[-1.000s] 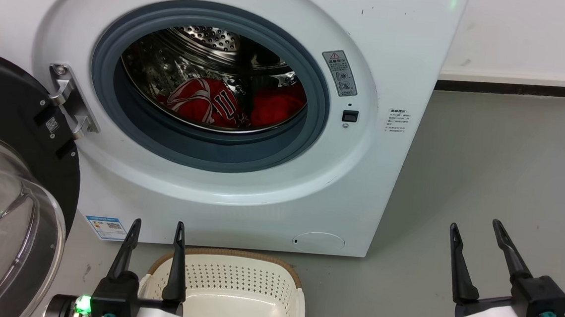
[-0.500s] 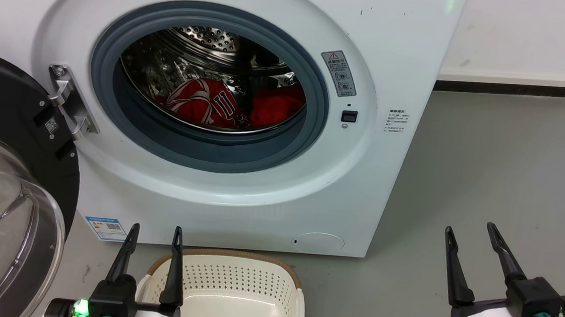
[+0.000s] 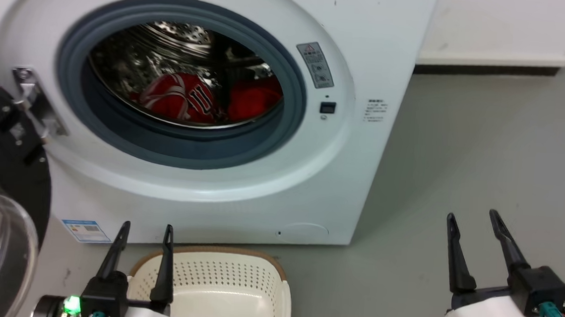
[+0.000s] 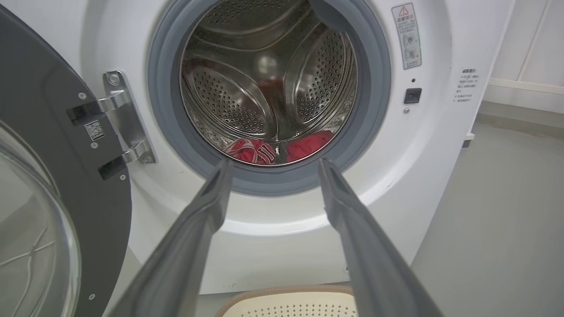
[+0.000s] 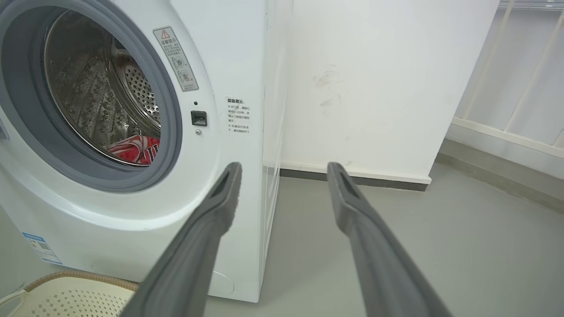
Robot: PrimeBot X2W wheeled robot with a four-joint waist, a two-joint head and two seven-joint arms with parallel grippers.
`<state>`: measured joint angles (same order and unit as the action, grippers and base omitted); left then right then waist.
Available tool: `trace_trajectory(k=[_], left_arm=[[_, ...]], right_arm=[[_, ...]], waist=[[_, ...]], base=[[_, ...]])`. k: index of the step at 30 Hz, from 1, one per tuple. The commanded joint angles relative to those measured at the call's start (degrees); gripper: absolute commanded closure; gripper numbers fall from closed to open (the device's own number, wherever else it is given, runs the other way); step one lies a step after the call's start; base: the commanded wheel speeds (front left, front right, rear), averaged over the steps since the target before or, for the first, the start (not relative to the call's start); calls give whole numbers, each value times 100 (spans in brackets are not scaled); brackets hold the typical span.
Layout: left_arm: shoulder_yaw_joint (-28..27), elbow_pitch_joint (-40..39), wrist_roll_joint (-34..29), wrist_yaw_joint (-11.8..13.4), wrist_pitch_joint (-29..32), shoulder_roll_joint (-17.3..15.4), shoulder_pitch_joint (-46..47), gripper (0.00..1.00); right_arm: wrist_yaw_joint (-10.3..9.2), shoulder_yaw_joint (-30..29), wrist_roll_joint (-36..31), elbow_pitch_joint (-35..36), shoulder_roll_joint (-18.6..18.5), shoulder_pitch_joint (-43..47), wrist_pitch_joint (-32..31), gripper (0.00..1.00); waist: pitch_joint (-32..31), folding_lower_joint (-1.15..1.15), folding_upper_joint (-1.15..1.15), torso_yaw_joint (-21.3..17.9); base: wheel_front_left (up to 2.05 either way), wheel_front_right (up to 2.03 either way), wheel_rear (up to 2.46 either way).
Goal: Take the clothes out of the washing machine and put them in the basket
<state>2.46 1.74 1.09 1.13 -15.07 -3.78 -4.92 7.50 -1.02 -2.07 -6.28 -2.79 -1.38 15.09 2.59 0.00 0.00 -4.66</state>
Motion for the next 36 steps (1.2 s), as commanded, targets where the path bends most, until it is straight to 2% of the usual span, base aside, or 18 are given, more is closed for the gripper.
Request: trace_trajectory(k=[1, 8, 12, 16, 20, 28, 36], left_arm=[[-16, 54, -17, -56, -15, -65, 101, 0], [-257, 280, -27, -285, -16, -564, 954, 0], [-477, 689, 69, -484, -16, -981, 1781, 0], [-559, 1458, 79, -625, 80, -1459, 2833, 0], [-523, 2260, 165, -754, 738, -1947, 4155, 0], [47, 3476, 161, -847, 2131, -2773, 6662, 0], [1295, 4110, 216, -854, 3549, -3386, 8709, 0]], right_arm=[[-2, 3, 35, 13, -17, -73, 12, 0], [-3, -4, 236, 140, -14, -340, 12, 0], [-3, -113, 397, 202, -14, -527, 12, 0], [-3, -215, 520, 276, -8, -723, 12, 0], [-3, -195, 610, 423, -8, -905, 12, 0], [-3, -40, 843, 701, -9, -1228, 12, 0], [-4, 218, 931, 935, -10, -1434, 12, 0]], waist=[[177, 0, 0, -162], [1089, 0, 0, -674], [1701, 0, 0, -917], [2285, 0, 0, -1057], [2856, 0, 0, -1160], [3849, 0, 0, -1340], [4611, 0, 0, -1681]], base=[[0, 0, 0], [0, 0, 0], [0, 0, 0], [0, 0, 0], [0, 0, 0], [0, 0, 0], [0, 0, 0]])
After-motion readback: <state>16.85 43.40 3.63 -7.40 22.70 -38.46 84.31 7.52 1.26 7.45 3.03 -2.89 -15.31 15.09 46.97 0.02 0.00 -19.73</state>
